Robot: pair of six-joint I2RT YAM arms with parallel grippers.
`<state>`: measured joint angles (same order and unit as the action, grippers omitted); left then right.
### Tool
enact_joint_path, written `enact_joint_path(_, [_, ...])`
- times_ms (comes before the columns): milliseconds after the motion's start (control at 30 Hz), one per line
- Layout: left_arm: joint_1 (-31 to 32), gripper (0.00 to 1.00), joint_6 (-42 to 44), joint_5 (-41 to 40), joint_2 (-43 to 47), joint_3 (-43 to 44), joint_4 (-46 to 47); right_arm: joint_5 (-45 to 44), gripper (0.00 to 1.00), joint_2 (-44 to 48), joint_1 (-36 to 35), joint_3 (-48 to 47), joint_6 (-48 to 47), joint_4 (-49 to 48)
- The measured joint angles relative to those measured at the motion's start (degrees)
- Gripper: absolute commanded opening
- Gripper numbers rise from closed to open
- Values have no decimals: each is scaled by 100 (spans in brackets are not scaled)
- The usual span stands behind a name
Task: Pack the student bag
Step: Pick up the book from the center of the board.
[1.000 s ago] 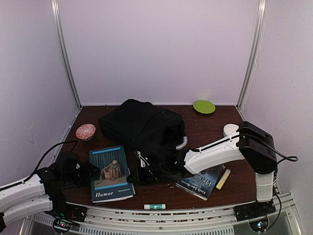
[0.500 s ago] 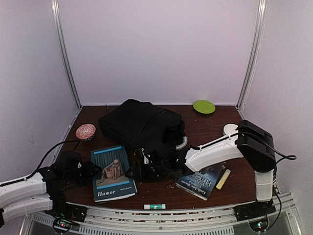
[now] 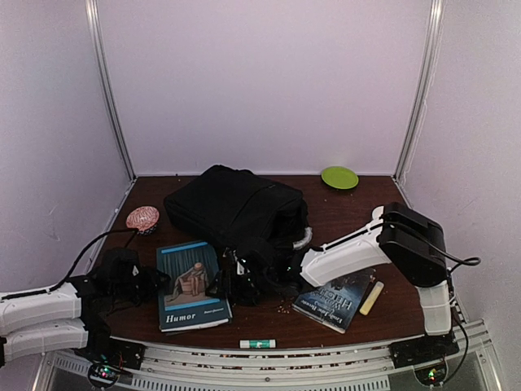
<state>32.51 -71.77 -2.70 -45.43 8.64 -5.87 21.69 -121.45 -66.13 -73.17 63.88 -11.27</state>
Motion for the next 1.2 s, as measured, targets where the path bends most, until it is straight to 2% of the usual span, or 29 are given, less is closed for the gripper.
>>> enact_joint_path(267, [-63, 26, 17, -96, -122, -20, 258, 302, 50, -35, 20, 151, 505, -304])
enact_joint_path(667, [-70, 25, 33, -232, 579, -85, -271, 422, 21, 59, -105, 350, 866, -608])
enact_joint_path(933, [-70, 34, 24, -214, 1344, -85, -992, 411, 10, 365, -153, 501, 986, -901])
enact_joint_path(1200, [-26, 56, 50, -83, 2055, 55, -1781, 393, 0, 752, -164, 793, 986, -1172])
